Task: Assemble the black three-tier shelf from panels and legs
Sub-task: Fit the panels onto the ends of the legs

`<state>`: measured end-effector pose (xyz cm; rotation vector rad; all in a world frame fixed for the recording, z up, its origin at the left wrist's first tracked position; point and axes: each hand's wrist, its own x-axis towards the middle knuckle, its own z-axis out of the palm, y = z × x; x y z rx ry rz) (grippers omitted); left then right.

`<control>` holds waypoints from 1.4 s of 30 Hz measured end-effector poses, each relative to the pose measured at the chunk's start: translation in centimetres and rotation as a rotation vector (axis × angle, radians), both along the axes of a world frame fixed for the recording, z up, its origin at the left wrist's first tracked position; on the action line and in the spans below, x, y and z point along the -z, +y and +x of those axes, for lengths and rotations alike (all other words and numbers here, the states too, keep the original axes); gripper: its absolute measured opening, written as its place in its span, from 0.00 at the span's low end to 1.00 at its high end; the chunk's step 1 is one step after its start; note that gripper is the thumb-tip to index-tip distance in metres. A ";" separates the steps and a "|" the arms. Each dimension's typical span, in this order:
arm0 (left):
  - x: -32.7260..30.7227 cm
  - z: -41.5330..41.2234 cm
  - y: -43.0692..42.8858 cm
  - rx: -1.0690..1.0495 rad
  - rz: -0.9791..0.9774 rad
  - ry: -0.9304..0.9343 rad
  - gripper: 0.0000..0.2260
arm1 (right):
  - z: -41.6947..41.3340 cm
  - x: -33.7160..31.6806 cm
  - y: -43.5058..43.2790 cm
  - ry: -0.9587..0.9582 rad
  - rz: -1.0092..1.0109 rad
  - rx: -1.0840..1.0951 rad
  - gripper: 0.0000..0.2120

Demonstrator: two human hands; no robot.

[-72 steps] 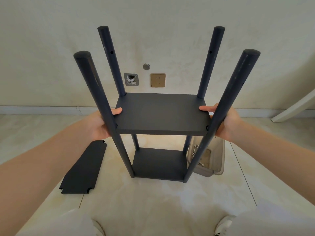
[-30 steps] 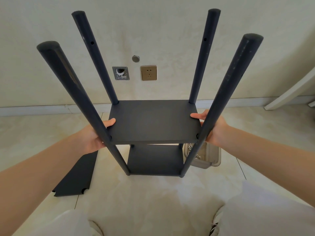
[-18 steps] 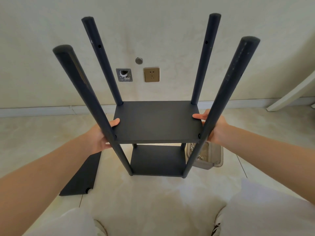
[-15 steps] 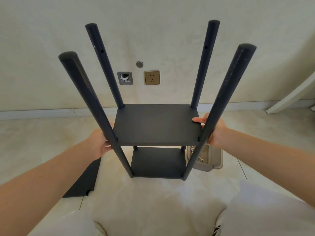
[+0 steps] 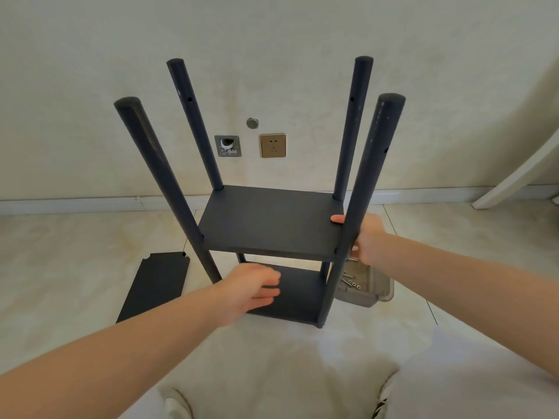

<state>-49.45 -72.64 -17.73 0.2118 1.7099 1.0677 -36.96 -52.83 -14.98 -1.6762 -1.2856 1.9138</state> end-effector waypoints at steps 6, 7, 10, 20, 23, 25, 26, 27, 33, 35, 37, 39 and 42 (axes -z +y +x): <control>0.0 4.0 3.8 -0.128 0.153 -0.185 0.21 | -0.3 0.4 -1.3 0.024 0.120 0.071 0.13; 0.3 4.5 4.1 -0.167 0.178 -0.232 0.22 | -0.4 0.5 -1.6 0.022 0.138 0.073 0.15; 1.9 6.2 4.7 -0.088 0.219 -0.147 0.12 | -0.6 0.6 -2.2 0.034 0.089 0.116 0.14; 5.2 9.4 5.9 -0.030 0.156 0.666 0.15 | -0.2 1.0 -2.1 0.046 0.006 0.035 0.15; 5.6 9.1 5.2 0.031 0.153 0.772 0.15 | -0.5 1.0 -2.1 -0.037 0.147 -0.152 0.09; 6.1 9.1 5.1 0.043 0.122 0.818 0.15 | -0.6 1.2 -1.9 -0.057 0.183 -0.218 0.08; 6.3 9.1 5.1 0.042 0.102 0.837 0.15 | -0.6 1.2 -1.9 -0.062 0.190 -0.242 0.07; 6.4 9.2 5.1 0.037 0.088 0.852 0.16 | -0.6 1.2 -1.8 -0.063 0.191 -0.258 0.06; 6.5 9.3 4.7 -0.007 0.103 0.883 0.17 | -0.4 2.0 -1.9 -0.024 0.169 -0.330 0.08; 6.4 9.0 4.2 -0.025 0.111 0.896 0.17 | -0.6 2.2 -2.2 -0.010 0.147 -0.335 0.10; 6.3 8.6 3.7 -0.033 0.119 0.898 0.17 | -0.7 2.3 -2.4 0.011 0.128 -0.347 0.12; 6.1 8.2 3.1 -0.029 0.121 0.894 0.15 | -0.9 2.5 -2.6 0.021 0.120 -0.370 0.14; 5.8 7.5 2.4 -0.009 0.109 0.911 0.14 | -1.2 2.7 -2.9 0.050 0.093 -0.381 0.14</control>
